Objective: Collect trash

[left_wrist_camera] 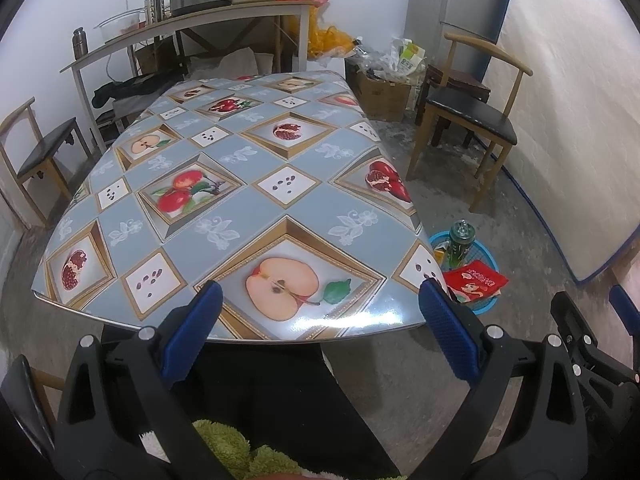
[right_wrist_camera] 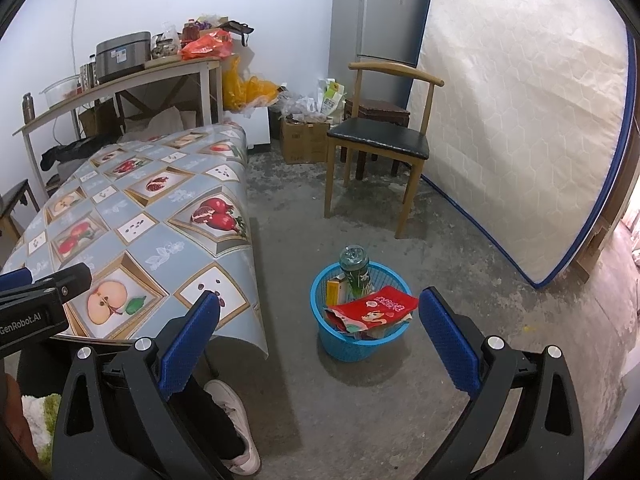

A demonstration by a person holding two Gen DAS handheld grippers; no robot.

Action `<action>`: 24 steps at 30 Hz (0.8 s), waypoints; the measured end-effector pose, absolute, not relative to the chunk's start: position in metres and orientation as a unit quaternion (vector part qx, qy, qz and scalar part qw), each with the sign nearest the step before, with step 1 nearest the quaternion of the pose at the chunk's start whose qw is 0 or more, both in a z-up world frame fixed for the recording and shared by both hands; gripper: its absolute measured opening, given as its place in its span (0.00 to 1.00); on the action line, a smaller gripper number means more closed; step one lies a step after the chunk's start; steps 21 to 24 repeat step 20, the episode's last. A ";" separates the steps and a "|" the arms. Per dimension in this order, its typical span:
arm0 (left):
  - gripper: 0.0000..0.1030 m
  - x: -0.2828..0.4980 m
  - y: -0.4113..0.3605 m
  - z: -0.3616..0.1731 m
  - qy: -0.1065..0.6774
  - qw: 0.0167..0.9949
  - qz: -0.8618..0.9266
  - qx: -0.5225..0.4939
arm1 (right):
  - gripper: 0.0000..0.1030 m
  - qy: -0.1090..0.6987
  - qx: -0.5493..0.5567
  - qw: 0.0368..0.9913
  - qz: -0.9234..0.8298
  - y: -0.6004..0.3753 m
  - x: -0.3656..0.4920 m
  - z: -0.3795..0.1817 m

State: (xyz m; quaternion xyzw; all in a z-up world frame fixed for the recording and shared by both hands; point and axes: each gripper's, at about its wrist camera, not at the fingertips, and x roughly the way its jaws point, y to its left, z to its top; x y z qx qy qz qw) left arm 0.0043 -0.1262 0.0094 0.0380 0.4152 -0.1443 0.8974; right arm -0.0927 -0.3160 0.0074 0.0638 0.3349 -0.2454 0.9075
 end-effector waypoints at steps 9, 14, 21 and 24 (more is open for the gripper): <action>0.92 0.003 -0.123 0.013 0.414 0.899 -0.139 0.033 | 0.94 0.335 0.061 0.908 -0.243 -0.313 -0.093 0.007; 0.92 0.002 -0.123 0.012 0.415 0.898 -0.139 0.033 | 0.94 0.335 0.061 0.908 -0.244 -0.313 -0.093 0.007; 0.92 0.003 -0.124 0.010 0.418 0.897 -0.137 0.030 | 0.94 0.336 0.061 0.908 -0.243 -0.313 -0.093 0.007; 0.92 0.003 -0.124 0.010 0.418 0.897 -0.137 0.030 | 0.94 0.336 0.061 0.908 -0.243 -0.313 -0.093 0.007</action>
